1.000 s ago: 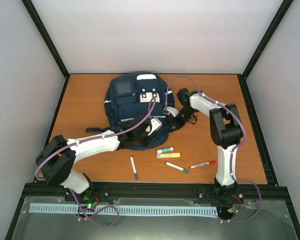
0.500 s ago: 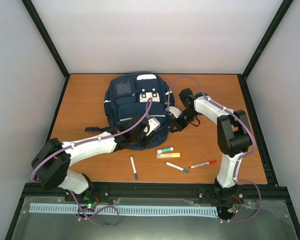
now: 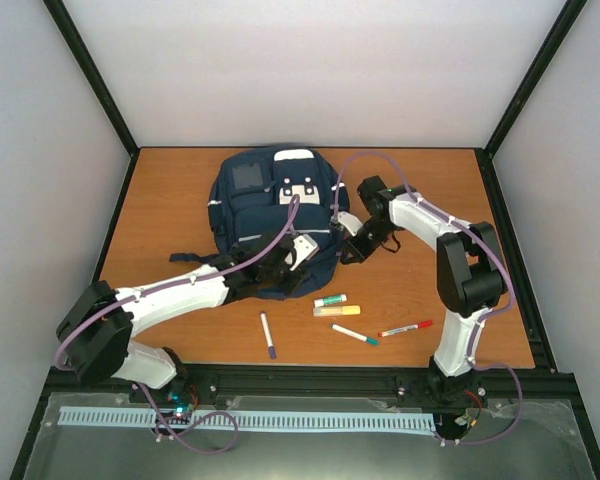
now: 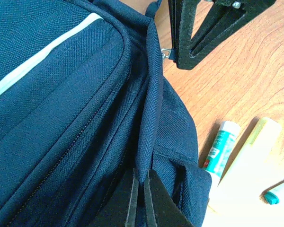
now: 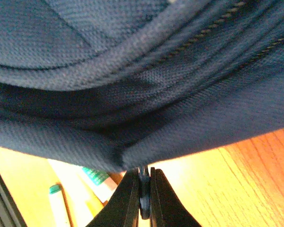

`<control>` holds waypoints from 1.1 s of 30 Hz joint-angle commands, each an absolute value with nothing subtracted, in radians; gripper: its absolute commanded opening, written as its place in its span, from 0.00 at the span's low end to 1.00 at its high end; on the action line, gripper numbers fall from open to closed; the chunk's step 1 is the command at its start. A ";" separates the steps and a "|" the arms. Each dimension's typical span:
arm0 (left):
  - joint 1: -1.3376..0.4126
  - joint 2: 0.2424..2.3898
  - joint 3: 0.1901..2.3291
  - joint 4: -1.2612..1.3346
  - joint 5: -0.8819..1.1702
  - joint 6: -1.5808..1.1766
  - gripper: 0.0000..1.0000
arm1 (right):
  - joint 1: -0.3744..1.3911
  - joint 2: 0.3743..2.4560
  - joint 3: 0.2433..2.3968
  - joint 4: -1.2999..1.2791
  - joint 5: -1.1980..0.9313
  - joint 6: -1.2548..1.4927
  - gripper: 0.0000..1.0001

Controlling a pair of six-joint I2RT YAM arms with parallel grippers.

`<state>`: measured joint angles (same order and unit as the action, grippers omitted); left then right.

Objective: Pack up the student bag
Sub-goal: Zip the student bag at the center of the board.

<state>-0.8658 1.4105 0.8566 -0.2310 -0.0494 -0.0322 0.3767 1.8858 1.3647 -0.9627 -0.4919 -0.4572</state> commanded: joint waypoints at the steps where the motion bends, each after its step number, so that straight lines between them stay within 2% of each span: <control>1: -0.874 1.311 0.845 -0.239 -0.075 -0.051 0.01 | 0.267 1.907 1.414 -0.983 -0.387 -0.496 0.03; 11: -0.874 1.249 0.817 -0.224 0.006 -0.055 0.01 | 0.197 2.095 1.622 -0.987 -0.365 -0.489 0.03; 29: -0.874 1.217 0.803 -0.252 0.000 -0.066 0.01 | 0.198 2.216 1.784 -0.937 -0.325 -0.427 0.04; 31: -0.874 1.229 0.811 -0.256 -0.006 -0.070 0.03 | 0.198 2.211 1.783 -0.939 -0.332 -0.425 0.05; 33: -0.874 1.239 0.823 -0.264 -0.015 -0.080 0.09 | 0.197 2.188 1.769 -0.940 -0.338 -0.423 0.08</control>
<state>-0.8658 1.2598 0.7914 -0.2550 -0.0116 -0.0498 0.2295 2.1956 1.7462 -1.0248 -0.4469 -0.4618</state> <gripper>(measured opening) 0.047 0.065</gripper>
